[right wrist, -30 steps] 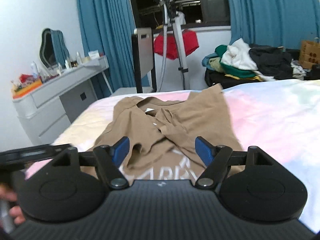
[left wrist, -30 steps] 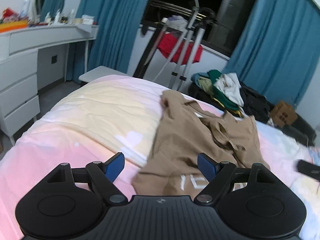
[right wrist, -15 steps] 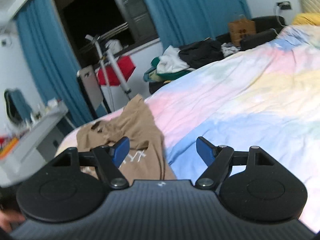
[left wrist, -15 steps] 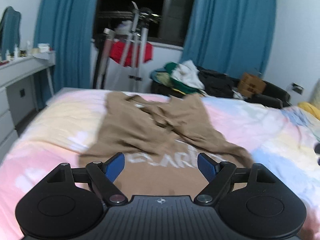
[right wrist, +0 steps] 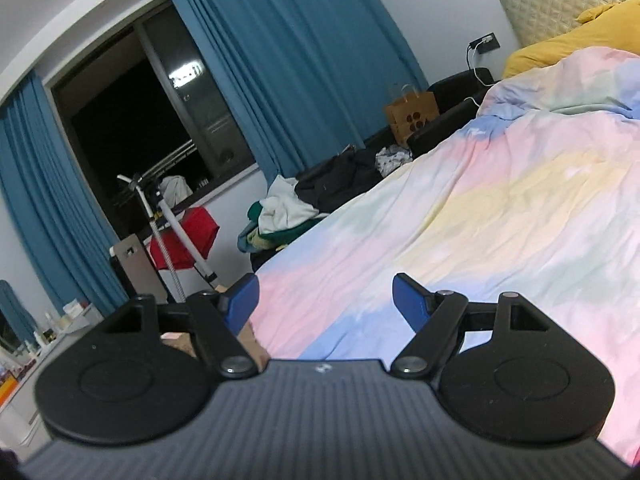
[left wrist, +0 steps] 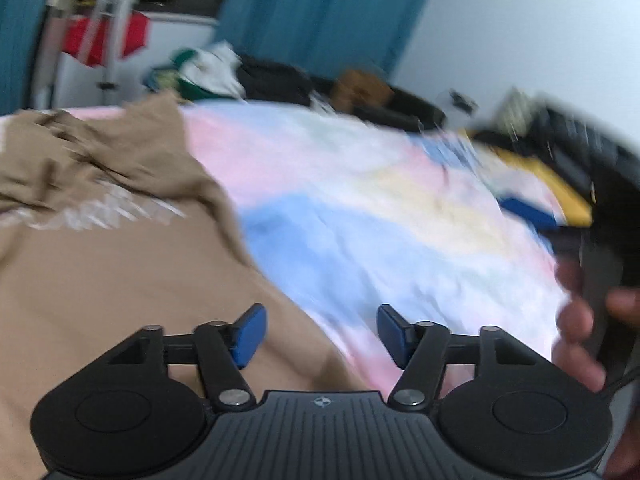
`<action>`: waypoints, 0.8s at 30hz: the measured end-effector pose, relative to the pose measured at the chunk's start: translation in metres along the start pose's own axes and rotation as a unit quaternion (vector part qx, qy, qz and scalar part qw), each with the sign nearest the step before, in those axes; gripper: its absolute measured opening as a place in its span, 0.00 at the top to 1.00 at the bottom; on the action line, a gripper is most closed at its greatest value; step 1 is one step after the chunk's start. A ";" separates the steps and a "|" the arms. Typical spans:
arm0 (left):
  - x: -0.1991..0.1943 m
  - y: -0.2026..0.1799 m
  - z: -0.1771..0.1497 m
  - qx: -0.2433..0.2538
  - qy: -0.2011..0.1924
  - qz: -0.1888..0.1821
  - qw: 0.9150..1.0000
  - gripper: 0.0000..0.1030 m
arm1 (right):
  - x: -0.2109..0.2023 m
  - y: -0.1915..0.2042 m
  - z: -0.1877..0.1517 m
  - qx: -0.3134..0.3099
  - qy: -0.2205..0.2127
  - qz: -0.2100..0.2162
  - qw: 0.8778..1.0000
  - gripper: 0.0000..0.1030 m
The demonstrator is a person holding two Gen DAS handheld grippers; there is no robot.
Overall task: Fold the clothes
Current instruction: 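Withdraw the open right gripper away from the shirt, then grasp the T-shirt hem with the left gripper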
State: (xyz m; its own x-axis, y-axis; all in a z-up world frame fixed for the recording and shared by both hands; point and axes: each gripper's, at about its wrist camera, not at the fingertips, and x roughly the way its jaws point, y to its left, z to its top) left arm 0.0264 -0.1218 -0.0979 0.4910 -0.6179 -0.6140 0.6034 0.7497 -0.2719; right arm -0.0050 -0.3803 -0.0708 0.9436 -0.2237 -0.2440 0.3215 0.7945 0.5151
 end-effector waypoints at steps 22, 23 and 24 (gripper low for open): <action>-0.004 0.025 0.021 -0.032 0.049 -0.032 0.998 0.99 | 0.012 -0.012 -0.007 0.030 0.032 0.008 0.999 0.26; -0.017 0.032 0.025 -0.044 0.043 -0.039 0.997 0.99 | 0.012 -0.011 -0.007 0.029 0.035 0.010 0.999 0.26; -0.030 0.040 0.027 -0.058 0.038 -0.046 0.997 0.99 | 0.012 -0.010 -0.007 0.028 0.038 0.012 0.999 0.26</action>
State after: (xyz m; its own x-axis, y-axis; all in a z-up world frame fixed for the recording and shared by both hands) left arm 0.0531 -0.0800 -0.0701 0.3861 -0.6690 -0.6352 0.5647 0.7159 -0.4107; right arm 0.0028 -0.3873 -0.0848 0.9431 -0.1590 -0.2922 0.3047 0.7653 0.5670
